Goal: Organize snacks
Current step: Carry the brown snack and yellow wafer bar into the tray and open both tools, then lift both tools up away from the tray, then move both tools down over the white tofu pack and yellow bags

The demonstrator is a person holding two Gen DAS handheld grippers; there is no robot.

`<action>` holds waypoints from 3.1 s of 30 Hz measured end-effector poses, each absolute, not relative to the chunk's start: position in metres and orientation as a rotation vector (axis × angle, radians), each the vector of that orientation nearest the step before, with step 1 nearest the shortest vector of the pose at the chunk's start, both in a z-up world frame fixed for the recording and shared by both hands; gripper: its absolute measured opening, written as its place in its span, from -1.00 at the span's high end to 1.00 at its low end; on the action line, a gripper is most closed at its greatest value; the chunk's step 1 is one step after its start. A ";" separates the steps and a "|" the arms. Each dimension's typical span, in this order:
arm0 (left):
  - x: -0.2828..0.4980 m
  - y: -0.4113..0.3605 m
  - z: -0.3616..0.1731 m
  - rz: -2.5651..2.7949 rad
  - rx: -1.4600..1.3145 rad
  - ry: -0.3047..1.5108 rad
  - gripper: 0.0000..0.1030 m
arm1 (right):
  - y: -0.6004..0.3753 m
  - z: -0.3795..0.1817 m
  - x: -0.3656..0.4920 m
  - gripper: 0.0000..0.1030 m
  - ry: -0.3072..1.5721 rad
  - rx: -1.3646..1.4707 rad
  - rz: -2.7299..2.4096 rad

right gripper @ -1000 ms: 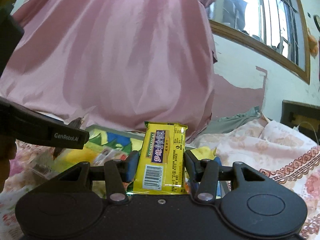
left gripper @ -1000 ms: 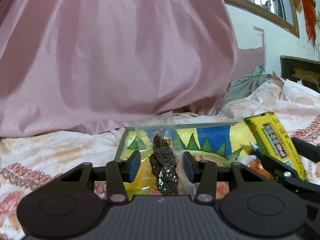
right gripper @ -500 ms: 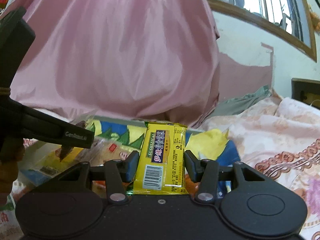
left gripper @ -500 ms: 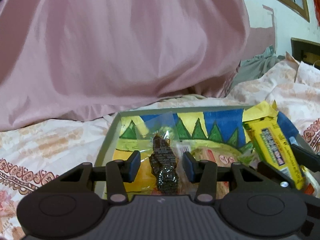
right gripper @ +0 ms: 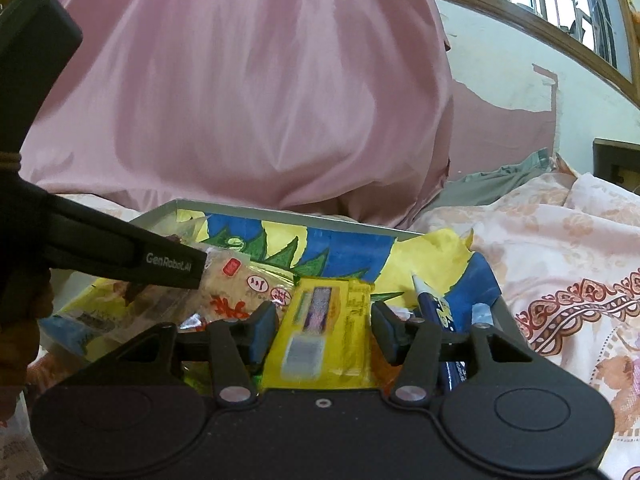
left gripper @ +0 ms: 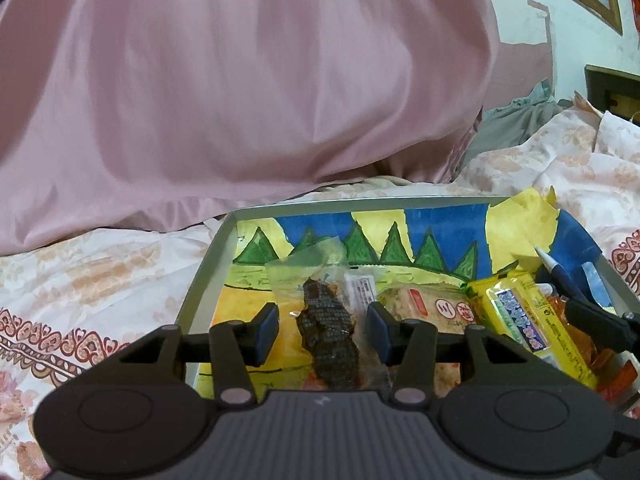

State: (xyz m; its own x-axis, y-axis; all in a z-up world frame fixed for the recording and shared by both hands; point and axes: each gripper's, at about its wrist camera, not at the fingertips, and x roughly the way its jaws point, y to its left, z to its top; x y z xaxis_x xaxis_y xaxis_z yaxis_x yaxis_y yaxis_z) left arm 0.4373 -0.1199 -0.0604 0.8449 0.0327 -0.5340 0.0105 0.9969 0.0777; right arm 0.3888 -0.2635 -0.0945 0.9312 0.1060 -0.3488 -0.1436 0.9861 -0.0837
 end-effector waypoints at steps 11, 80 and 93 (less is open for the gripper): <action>0.415 -0.111 -0.029 0.032 0.036 0.544 -0.44 | -0.278 -0.061 0.369 -0.67 0.301 -0.057 0.094; 0.105 0.000 -0.030 0.082 0.119 0.571 -0.99 | -0.210 -0.025 0.105 -0.99 0.483 -0.094 0.280; 0.113 0.008 -0.040 0.091 0.084 0.607 -0.99 | -0.207 -0.033 0.112 -0.99 0.529 -0.088 0.289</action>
